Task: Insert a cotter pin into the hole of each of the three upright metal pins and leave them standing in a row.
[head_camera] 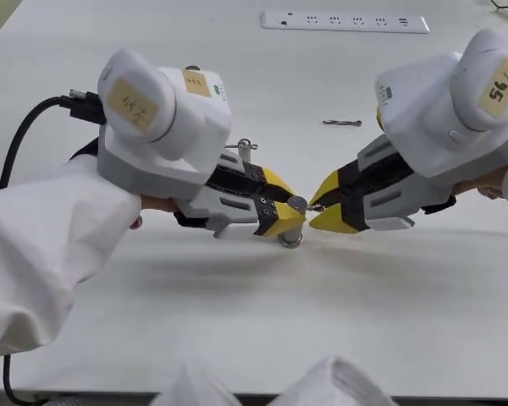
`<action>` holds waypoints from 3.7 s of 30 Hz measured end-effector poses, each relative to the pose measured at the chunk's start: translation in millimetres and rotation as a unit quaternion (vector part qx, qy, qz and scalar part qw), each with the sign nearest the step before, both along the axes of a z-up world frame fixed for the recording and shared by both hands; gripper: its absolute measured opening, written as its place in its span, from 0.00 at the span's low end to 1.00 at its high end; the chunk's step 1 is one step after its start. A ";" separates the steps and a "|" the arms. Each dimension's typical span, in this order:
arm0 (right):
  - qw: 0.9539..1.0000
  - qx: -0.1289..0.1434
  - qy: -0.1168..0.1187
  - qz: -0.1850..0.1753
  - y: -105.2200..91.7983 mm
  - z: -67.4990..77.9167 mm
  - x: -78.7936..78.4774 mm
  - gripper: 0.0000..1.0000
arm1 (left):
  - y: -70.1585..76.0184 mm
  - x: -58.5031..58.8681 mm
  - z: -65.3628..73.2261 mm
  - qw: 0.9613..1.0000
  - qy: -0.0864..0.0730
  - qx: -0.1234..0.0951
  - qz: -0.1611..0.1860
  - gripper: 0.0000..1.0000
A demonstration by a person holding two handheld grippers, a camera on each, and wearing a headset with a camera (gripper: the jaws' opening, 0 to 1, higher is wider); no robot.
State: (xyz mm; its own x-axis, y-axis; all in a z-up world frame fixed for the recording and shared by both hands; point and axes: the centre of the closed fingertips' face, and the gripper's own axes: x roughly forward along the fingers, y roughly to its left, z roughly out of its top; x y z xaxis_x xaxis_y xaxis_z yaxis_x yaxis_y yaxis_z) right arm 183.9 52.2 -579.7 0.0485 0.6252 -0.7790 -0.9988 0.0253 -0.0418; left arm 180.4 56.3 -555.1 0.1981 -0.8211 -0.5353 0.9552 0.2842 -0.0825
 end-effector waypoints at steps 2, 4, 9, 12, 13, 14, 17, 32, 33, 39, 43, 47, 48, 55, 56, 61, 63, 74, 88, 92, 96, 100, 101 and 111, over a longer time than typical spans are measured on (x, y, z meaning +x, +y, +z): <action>1.000 0.003 0.002 -0.006 -2.8 2.3 0.3 0.11 | 0.0 0.0 0.0 1.000 0.000 0.000 0.000 0.10; 1.000 0.007 0.005 -0.011 -4.7 5.7 -0.4 0.10 | 0.0 0.0 0.0 1.000 -0.001 0.001 0.000 0.10; 1.000 0.016 0.011 -0.011 -7.5 11.5 -4.5 0.07 | 0.1 0.2 0.0 1.000 -0.001 0.002 0.000 0.10; 1.000 0.018 0.009 -0.013 -6.5 13.0 -3.7 0.05 | 0.0 0.2 0.1 1.000 -0.001 0.002 0.000 0.10; 1.000 0.019 0.009 -0.014 -5.9 13.7 -2.9 0.04 | 0.0 0.2 0.1 1.000 -0.001 0.003 0.000 0.10; 1.000 0.020 0.008 -0.016 -4.6 13.9 -1.7 0.03 | 0.0 0.2 0.2 1.000 -0.001 0.003 0.000 0.10; 0.999 0.025 0.015 -0.013 -1.6 16.1 -4.0 0.00 | -0.1 0.3 0.3 1.000 -0.001 0.003 0.001 0.10; 1.000 0.028 0.010 0.001 8.9 21.1 -7.7 0.00 | 1.4 0.0 -0.1 1.000 0.010 -0.003 0.008 0.11; 1.000 0.028 0.010 0.000 8.5 20.8 -7.9 0.00 | 2.1 -0.4 0.0 1.000 0.012 -0.004 0.008 0.11; 0.999 0.031 0.004 -0.010 6.8 24.9 -7.8 0.10 | 13.3 -0.8 2.8 1.000 0.002 -0.008 0.019 0.21; 0.999 0.038 0.002 -0.024 7.4 26.2 -7.1 0.16 | 22.2 -6.0 8.4 0.999 0.004 -0.029 0.030 0.36; 0.998 0.049 0.007 -0.036 11.3 28.2 -8.4 0.21 | 33.9 -21.1 5.9 0.999 0.016 -0.019 0.028 0.49; 0.998 0.051 0.007 -0.038 12.6 27.9 -8.2 0.20 | 37.8 -23.8 5.0 0.999 0.017 -0.018 0.034 0.51; 0.996 0.055 0.010 -0.063 17.2 22.7 -4.3 0.22 | 58.5 -30.4 3.4 0.996 0.027 -0.026 0.079 0.73; 0.996 0.055 0.012 -0.067 17.5 22.3 -4.1 0.22 | 62.2 -30.7 4.0 0.995 0.032 -0.028 0.087 0.74; 0.996 0.059 0.017 -0.072 20.6 19.7 -4.6 0.21 | 75.6 -26.2 5.9 0.992 0.027 -0.028 0.121 0.88; 0.995 0.060 0.019 -0.072 22.1 18.8 -4.7 0.21 | 80.5 -25.9 4.9 0.991 0.029 -0.024 0.130 0.92; 0.996 0.048 0.031 -0.068 22.4 8.6 -7.1 0.18 | 84.4 -41.2 21.8 0.986 0.028 -0.043 0.155 0.99; 0.998 0.043 0.020 -0.044 24.0 8.9 -8.4 0.08 | 87.8 -47.8 16.9 0.985 0.035 -0.048 0.164 0.96; 0.998 0.031 0.020 -0.048 23.3 9.2 -9.3 0.08 | 90.2 -49.8 14.0 0.984 0.041 -0.044 0.166 0.96; 0.999 0.031 -0.001 -0.044 20.7 12.0 -2.0 0.08 | 90.9 -52.8 11.9 0.985 0.042 -0.037 0.163 0.96; 0.997 0.044 -0.016 -0.065 16.2 19.3 17.9 0.08 | 91.2 -54.8 10.4 0.985 0.047 -0.034 0.163 0.98; 0.997 0.042 -0.020 -0.068 14.5 20.7 24.0 0.08 | 91.2 -55.2 10.0 0.985 0.047 -0.033 0.164 0.98; 0.997 0.024 -0.037 -0.069 3.5 15.7 59.0 0.08 | 89.2 -58.2 13.4 0.982 0.054 -0.056 0.170 0.99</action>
State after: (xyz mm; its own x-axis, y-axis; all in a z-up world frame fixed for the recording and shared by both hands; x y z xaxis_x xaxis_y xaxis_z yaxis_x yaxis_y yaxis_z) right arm 242.9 55.8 -564.0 0.1931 0.6458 -0.7387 -0.9799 0.1656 -0.1113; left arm 122.2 145.5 -541.7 0.4186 -0.7726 -0.4774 0.7909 0.5685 -0.2265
